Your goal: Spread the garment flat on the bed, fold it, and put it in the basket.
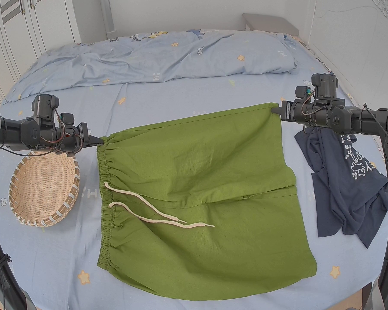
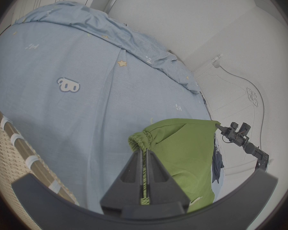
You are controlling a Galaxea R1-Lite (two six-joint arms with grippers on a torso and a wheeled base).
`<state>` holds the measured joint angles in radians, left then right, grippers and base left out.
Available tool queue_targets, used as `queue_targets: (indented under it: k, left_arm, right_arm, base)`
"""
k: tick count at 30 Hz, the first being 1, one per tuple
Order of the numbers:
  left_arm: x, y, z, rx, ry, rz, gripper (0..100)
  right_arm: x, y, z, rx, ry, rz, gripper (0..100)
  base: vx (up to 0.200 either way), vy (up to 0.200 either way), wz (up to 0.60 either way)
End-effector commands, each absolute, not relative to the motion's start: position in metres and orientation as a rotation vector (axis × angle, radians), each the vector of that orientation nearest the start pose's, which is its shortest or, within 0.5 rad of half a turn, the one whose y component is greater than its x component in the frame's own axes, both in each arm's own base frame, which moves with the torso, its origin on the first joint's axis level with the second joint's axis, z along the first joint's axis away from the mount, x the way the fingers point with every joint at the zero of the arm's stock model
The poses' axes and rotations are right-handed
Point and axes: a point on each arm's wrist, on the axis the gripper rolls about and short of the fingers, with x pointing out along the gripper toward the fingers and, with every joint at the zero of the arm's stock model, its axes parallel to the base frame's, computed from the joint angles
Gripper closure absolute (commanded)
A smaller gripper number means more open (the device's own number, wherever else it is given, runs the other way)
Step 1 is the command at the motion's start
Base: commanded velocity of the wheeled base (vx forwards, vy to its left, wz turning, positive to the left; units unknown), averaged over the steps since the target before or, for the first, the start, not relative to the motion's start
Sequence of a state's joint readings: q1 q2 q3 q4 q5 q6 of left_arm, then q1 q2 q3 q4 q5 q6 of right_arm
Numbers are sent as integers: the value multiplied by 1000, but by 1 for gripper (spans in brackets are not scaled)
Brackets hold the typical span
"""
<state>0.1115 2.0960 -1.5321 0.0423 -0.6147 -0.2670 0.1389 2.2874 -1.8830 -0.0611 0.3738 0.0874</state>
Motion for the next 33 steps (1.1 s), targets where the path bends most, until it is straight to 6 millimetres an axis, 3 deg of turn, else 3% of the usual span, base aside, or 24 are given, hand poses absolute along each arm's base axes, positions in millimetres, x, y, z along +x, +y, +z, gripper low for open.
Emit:
queue_targets:
  k: [1, 10, 11, 24, 27, 30, 31, 33]
  left_arm:
    - [422, 31, 162, -472, 643, -415, 100]
    - [426, 32, 162, -447, 584, -381, 100]
    - [426, 32, 162, -446, 584, -380, 0]
    - [420, 28, 167, -471, 588, -383, 0]
    - [406, 18, 184, -483, 572, -401, 0]
    - [375, 9, 196, -563, 602, -402, 0]
    - [371, 9, 197, -572, 606, -401, 0]
    - [342, 6, 194, -630, 655, -399, 0]
  right_arm:
    - [481, 75, 185, 129, 381, 491, 100]
    - [483, 74, 183, 129, 381, 486, 100]
    - [485, 74, 180, 130, 387, 478, 0]
    - [484, 69, 183, 140, 400, 457, 0]
    - [476, 61, 196, 172, 411, 439, 0]
    - [443, 52, 220, 255, 458, 403, 0]
    - [440, 51, 221, 264, 463, 400, 0]
    - [408, 37, 223, 299, 513, 371, 0]
  base:
    - [0, 0, 0]
    - [0, 0, 0]
    - [0, 0, 0]
    - [0, 0, 0]
    - [0, 0, 0]
    - [0, 0, 0]
    - [0, 0, 0]
    - [0, 0, 0]
